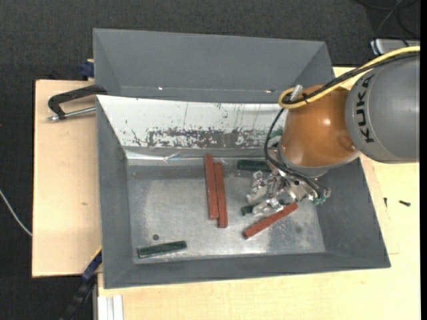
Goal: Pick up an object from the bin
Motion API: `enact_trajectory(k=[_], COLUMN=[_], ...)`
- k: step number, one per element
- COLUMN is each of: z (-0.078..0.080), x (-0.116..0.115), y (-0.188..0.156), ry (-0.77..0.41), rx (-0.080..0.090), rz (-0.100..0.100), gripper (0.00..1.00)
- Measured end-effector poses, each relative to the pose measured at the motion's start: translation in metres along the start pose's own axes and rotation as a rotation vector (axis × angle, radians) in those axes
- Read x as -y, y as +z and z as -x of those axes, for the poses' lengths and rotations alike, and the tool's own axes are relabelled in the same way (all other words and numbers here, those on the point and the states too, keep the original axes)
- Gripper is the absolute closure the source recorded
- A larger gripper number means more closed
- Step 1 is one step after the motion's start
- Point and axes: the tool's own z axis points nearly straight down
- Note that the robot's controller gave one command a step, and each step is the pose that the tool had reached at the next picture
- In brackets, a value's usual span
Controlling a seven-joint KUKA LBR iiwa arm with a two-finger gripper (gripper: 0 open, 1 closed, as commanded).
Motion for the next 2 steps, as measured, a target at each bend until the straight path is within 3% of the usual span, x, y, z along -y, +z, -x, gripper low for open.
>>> enact_trajectory(k=[1, 2], z=[0.000, -0.010], x=[0.000, 0.001], y=[0.000, -0.207], ry=[0.000, -0.028], rx=[0.000, 0.012], rz=[0.000, 0.000], gripper=[1.00, 1.00])
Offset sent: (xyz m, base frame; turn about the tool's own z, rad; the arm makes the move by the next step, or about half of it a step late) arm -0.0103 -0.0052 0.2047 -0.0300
